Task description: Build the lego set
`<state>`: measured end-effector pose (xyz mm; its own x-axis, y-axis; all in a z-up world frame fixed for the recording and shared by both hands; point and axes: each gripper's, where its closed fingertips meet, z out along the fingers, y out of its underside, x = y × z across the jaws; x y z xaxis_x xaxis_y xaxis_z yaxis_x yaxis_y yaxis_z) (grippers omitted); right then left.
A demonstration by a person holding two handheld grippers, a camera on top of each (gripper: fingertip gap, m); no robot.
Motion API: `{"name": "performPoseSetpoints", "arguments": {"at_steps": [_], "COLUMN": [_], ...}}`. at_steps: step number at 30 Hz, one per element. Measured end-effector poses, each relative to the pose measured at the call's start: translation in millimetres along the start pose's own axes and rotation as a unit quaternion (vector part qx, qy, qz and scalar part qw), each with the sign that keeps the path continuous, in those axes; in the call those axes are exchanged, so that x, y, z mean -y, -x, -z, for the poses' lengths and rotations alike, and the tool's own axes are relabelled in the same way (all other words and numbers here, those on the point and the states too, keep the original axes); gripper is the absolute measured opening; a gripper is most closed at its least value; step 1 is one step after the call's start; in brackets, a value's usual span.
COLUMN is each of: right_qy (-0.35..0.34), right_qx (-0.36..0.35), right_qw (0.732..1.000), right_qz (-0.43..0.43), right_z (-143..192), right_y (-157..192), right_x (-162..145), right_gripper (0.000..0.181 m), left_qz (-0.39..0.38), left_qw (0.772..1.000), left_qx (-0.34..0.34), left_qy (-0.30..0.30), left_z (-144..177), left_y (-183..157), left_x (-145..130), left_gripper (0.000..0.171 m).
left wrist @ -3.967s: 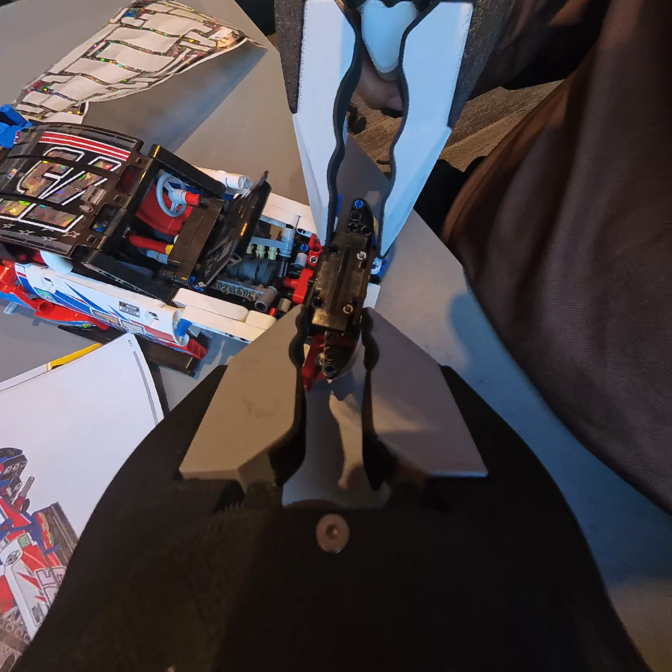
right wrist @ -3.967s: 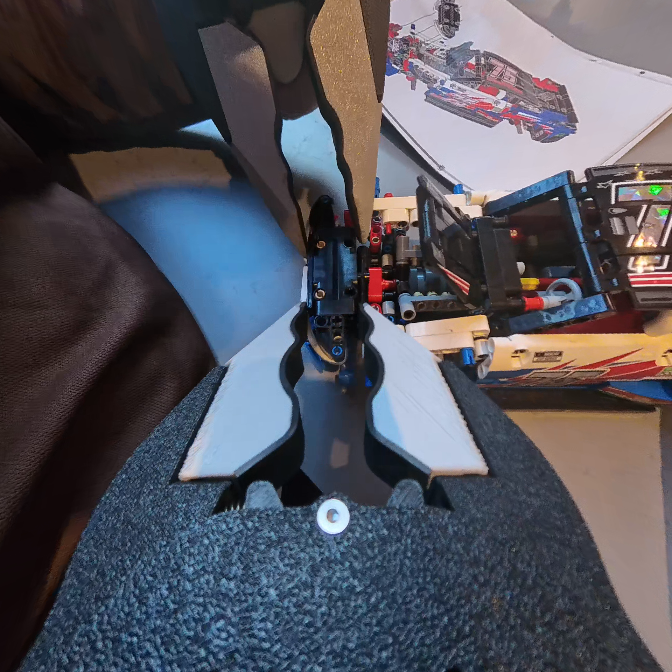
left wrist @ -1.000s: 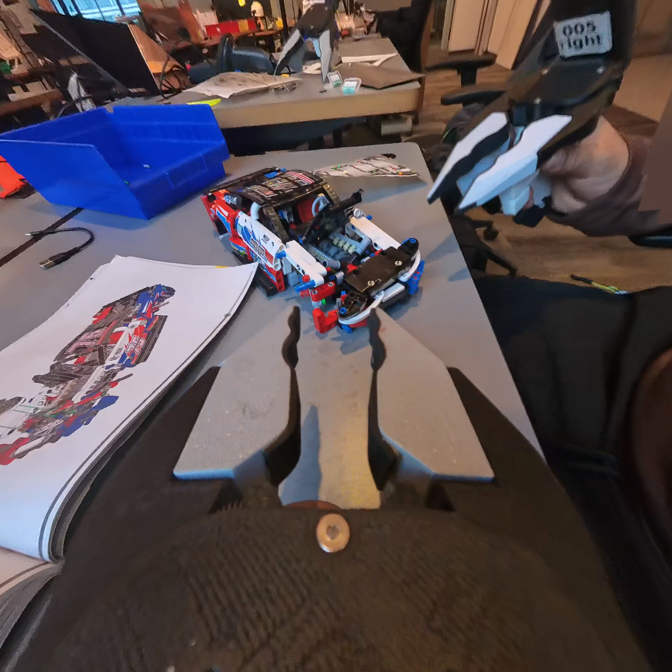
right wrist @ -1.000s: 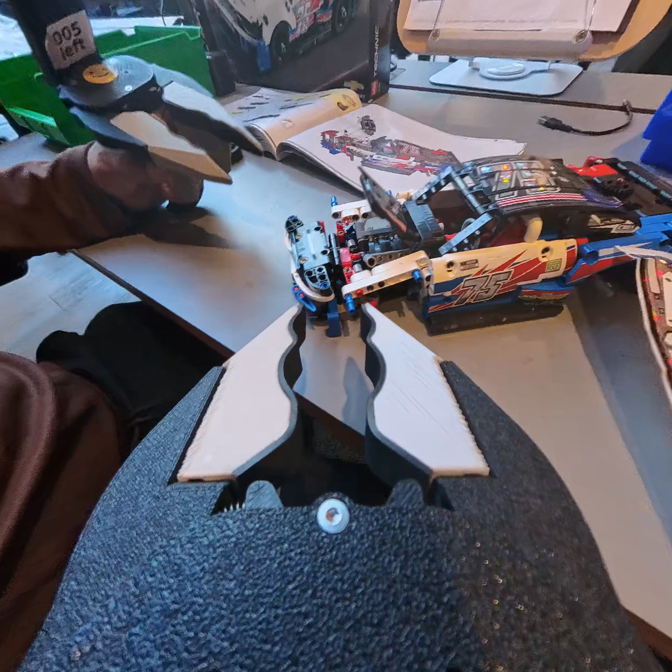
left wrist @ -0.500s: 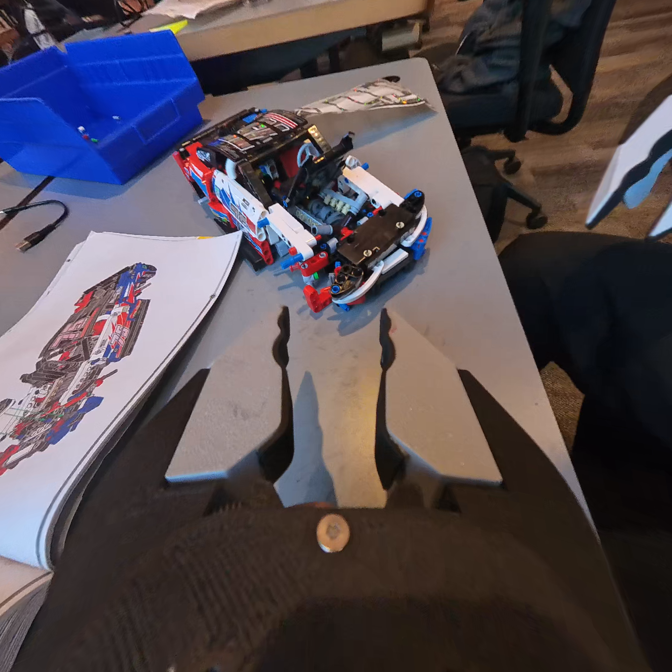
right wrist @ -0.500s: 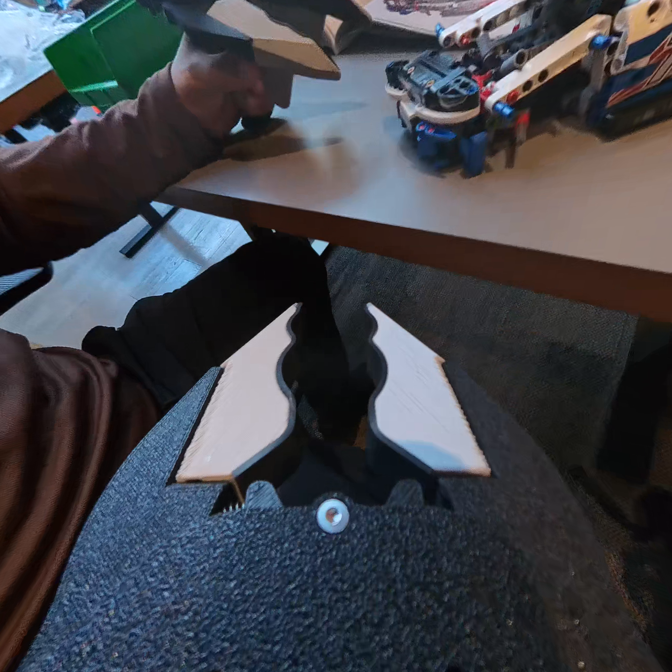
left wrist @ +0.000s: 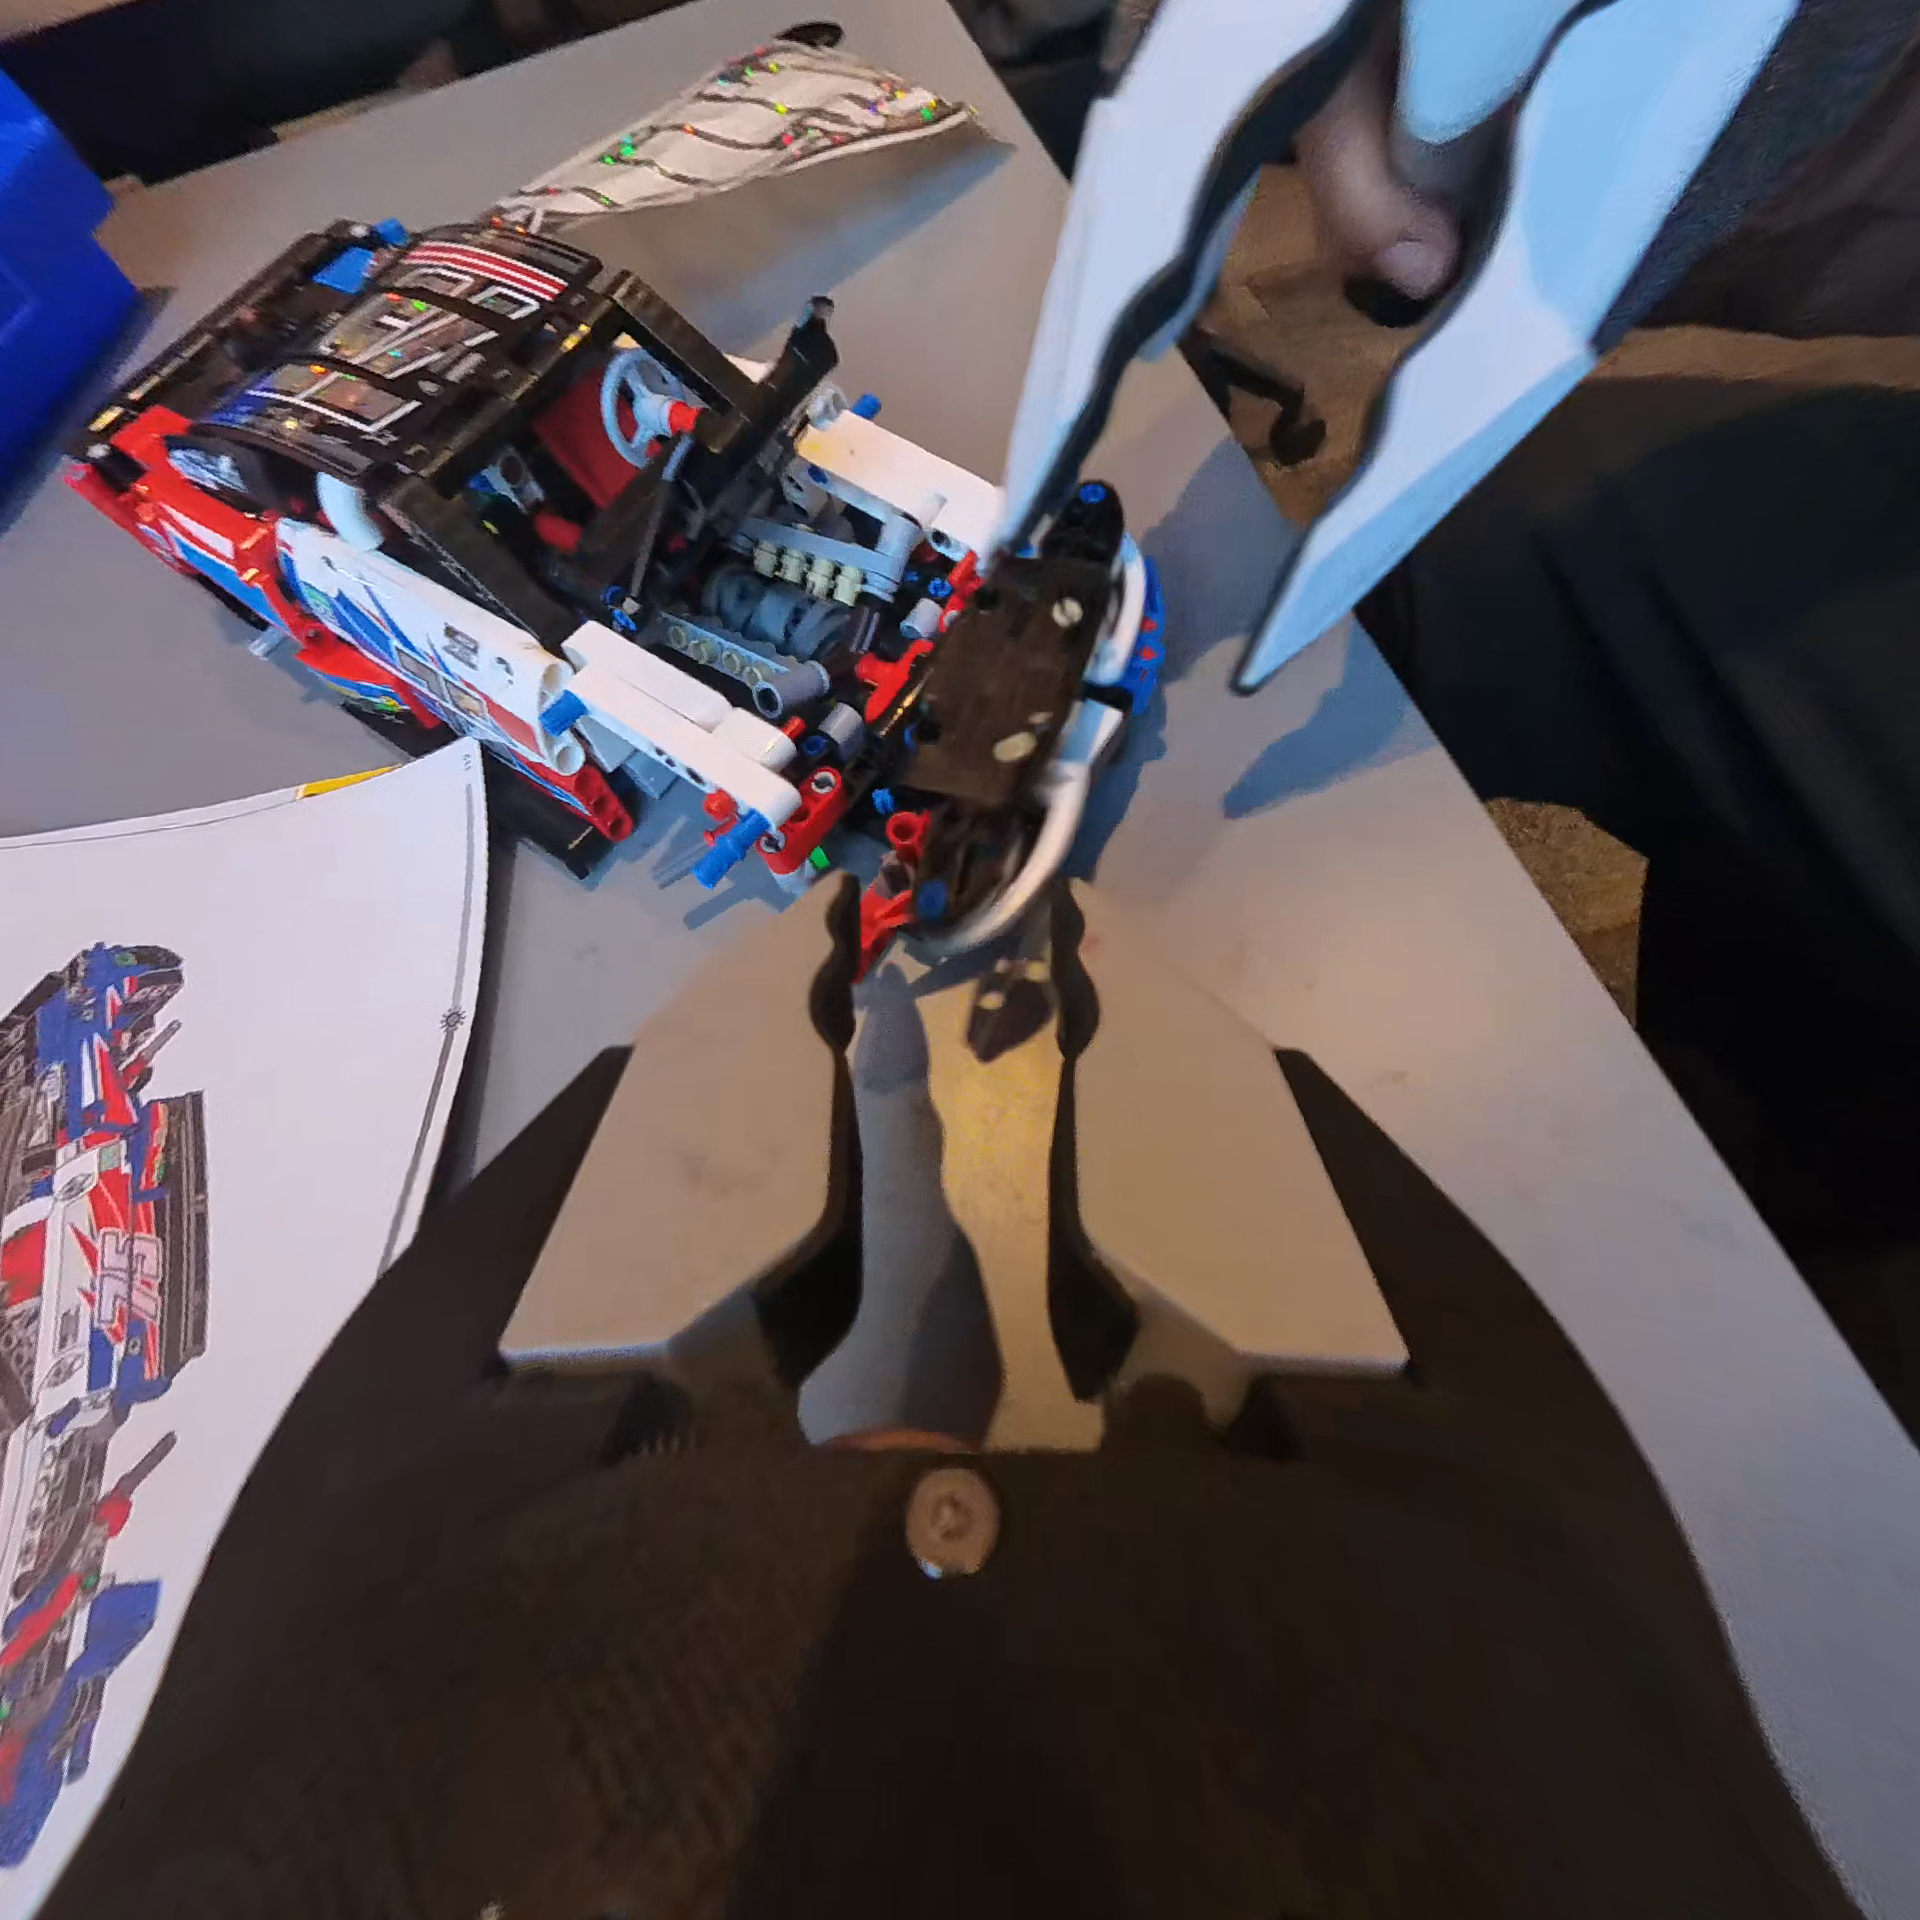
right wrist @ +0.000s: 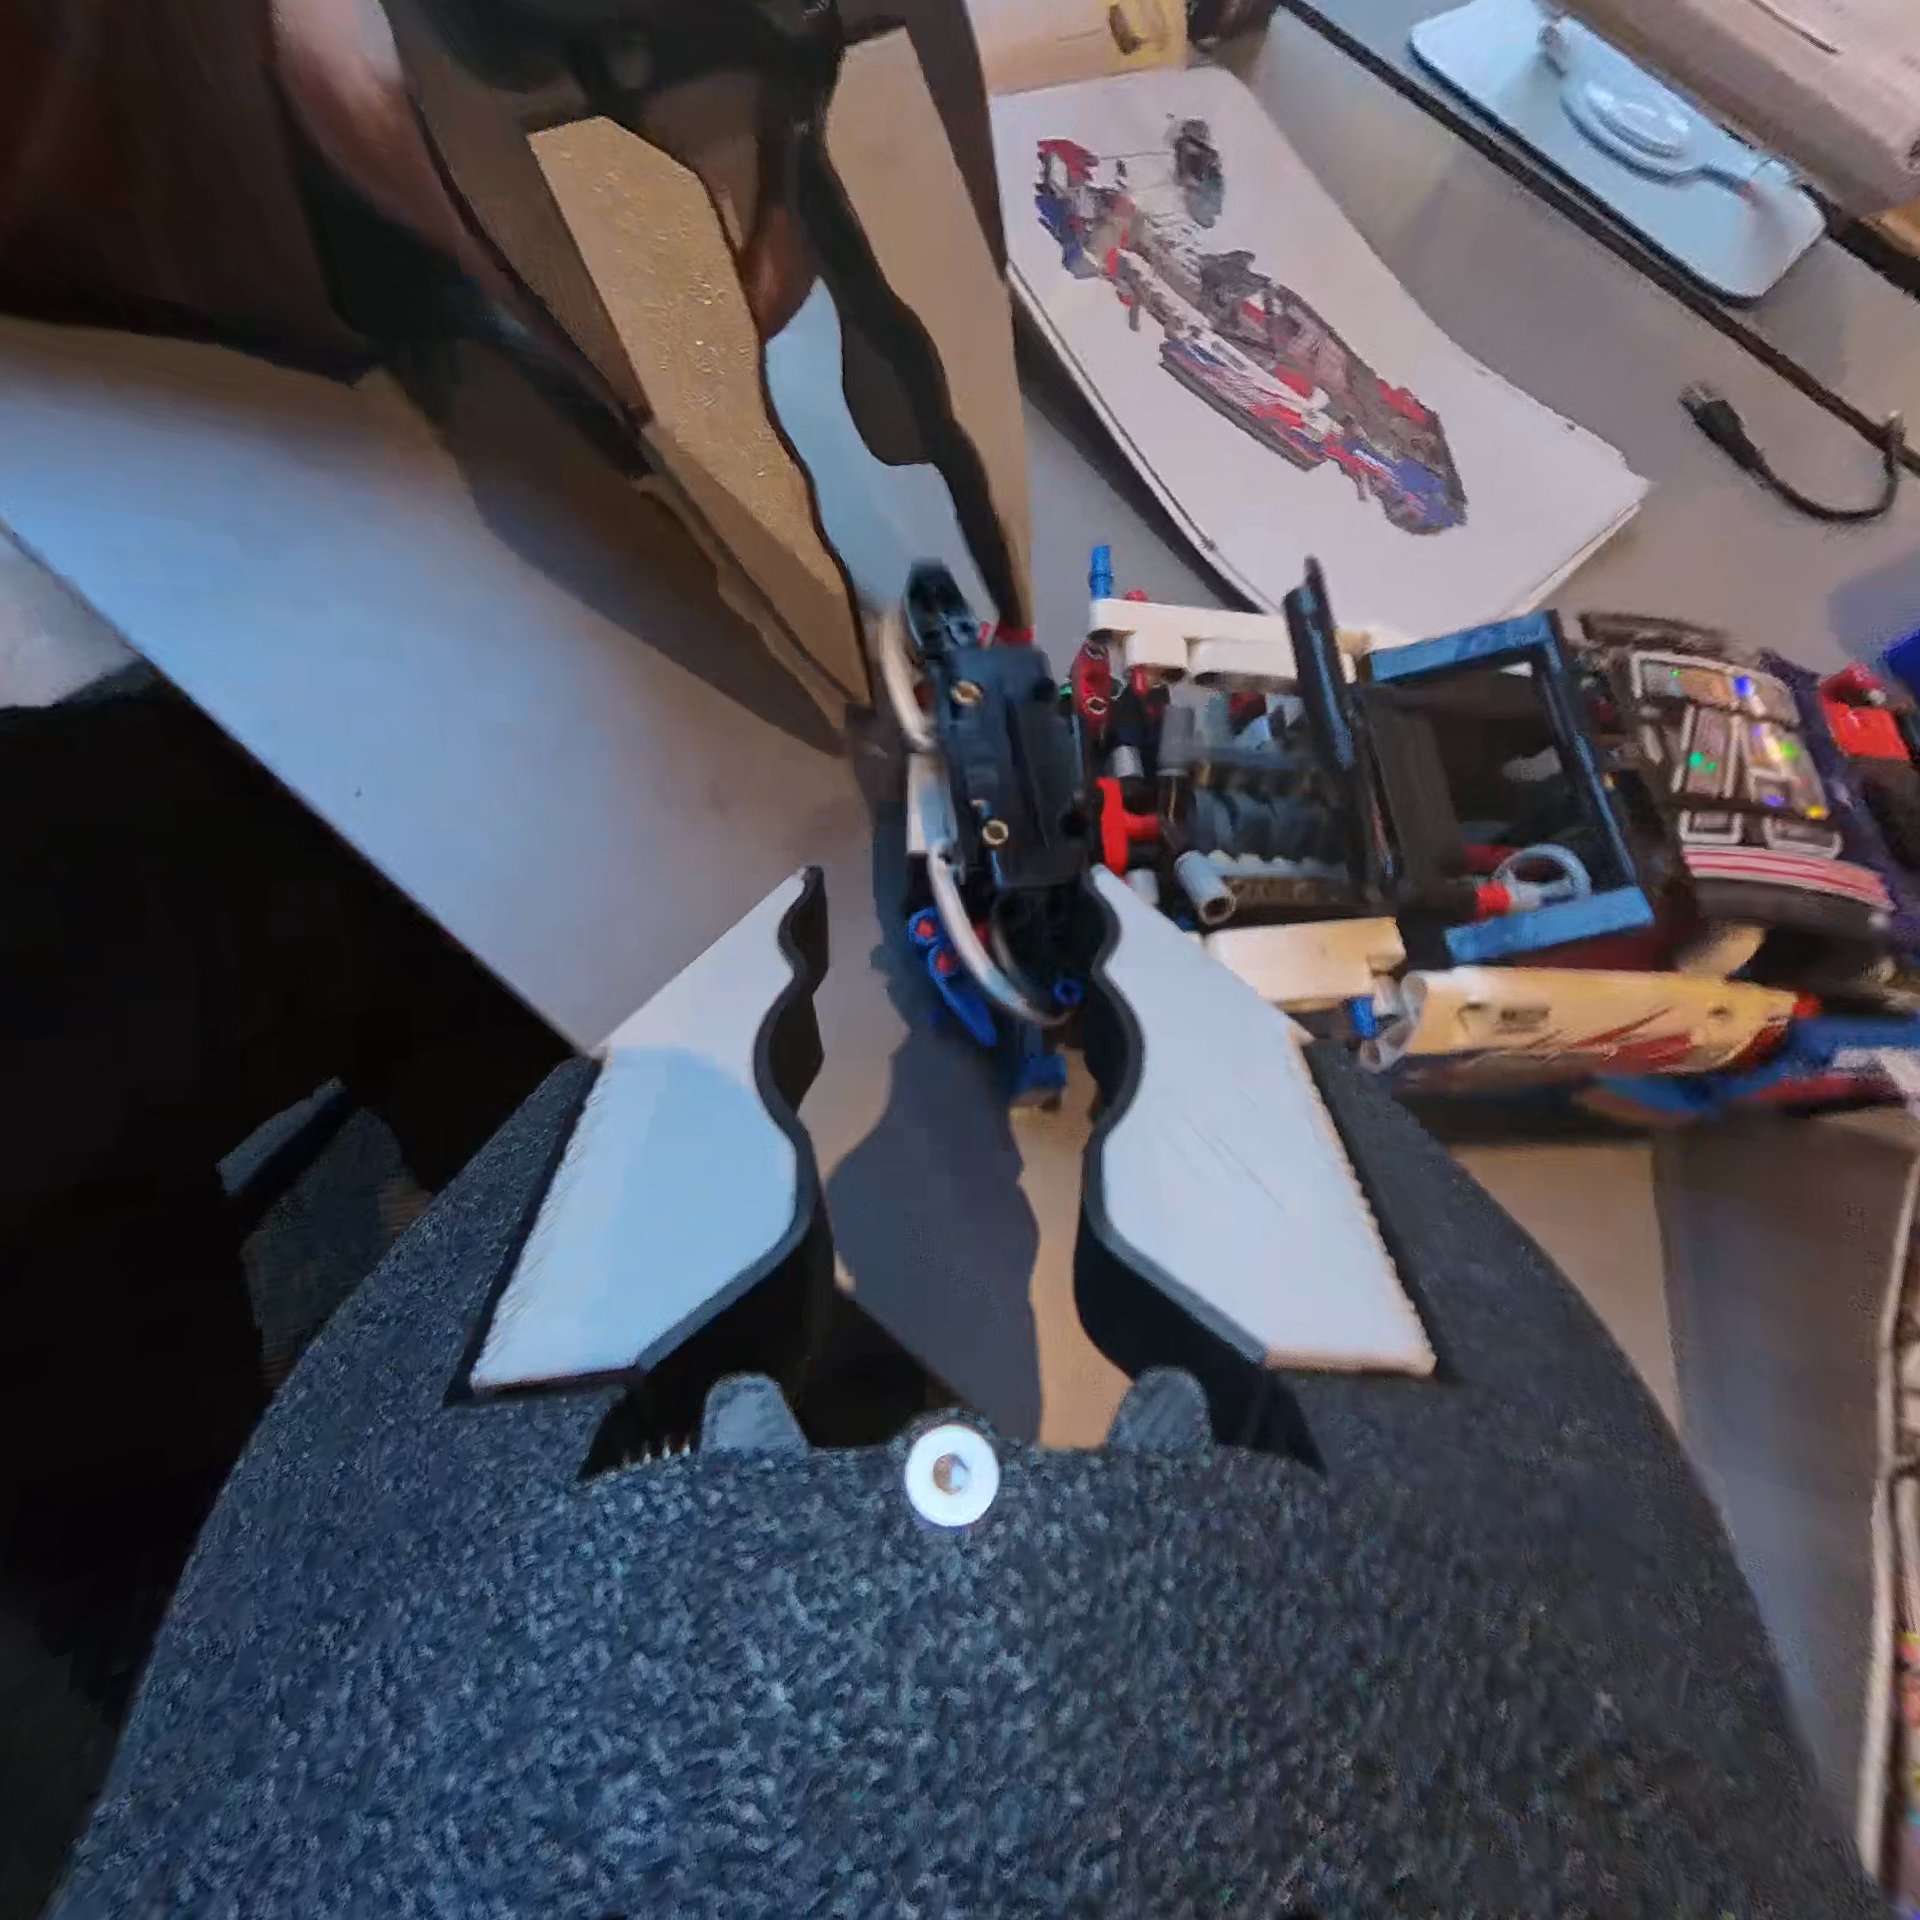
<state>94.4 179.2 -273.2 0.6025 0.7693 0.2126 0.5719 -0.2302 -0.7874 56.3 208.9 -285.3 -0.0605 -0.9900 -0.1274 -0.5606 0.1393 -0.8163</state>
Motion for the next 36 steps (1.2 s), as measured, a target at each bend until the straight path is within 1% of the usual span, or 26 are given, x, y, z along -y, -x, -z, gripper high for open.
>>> {"name": "performPoseSetpoints", "arguments": {"at_steps": [2,4,6,9,10,12,14,19,22,24,26,28,36], "right_qy": [0.005,0.005,0.004,0.0,-0.006,-0.005,0.0,0.02,0.031,0.036,0.038,0.038,0.035], "right_qx": [-0.019,-0.022,-0.016,-0.002,0.004,0.014,0.018,0.012,0.01,0.01,0.015,0.02,0.021], "right_qw": [1.0,1.0,1.0,1.0,1.0,1.0,1.0,1.0,0.999,0.999,0.998,0.998,0.996], "right_qz": [0.02,0.018,0.014,0.017,0.014,0.006,0.003,-0.012,-0.025,-0.033,-0.045,-0.055,-0.079], "right_z": [-7,-9,-10,-16,-17,-20,-19,-20,-20,-20,-21,-21,-21], "right_y": [-8,-14,-17,-15,-15,-14,-13,-14,-14,-14,-14,-14,-14], "right_x": [1,1,0,-1,1,2,3,2,2,2,3,3,3], "right_gripper": [0.044,0.039,0.042,0.041,0.038,0.037,0.035,0.035,0.034,0.034,0.035,0.035,0.035], "left_qz": [-0.006,0.001,0.019,0.05,0.067,0.091,0.097,0.088,0.091,0.103,0.116,0.125,0.115], "left_qw": [1.0,1.0,0.999,0.995,0.993,0.988,0.986,0.99,0.989,0.987,0.984,0.983,0.985], "left_qx": [-0.016,-0.027,-0.038,-0.065,-0.073,-0.088,-0.096,-0.077,-0.072,-0.07,-0.063,-0.06,-0.054], "left_qy": [0.011,0.003,-0.006,-0.052,-0.068,-0.088,-0.095,-0.075,-0.087,-0.1,-0.116,-0.122,-0.114], "left_z": [-2,0,3,12,16,21,23,17,20,23,27,29,26], "left_y": [-3,-3,-2,0,2,4,4,6,8,12,17,20,18], "left_x": [-3,-2,0,9,12,16,18,14,16,18,20,21,20], "left_gripper": [0.035,0.032,0.025,0.015,0.014,0.015,0.015,0.018,0.018,0.024,0.023,0.018,0.016]}}
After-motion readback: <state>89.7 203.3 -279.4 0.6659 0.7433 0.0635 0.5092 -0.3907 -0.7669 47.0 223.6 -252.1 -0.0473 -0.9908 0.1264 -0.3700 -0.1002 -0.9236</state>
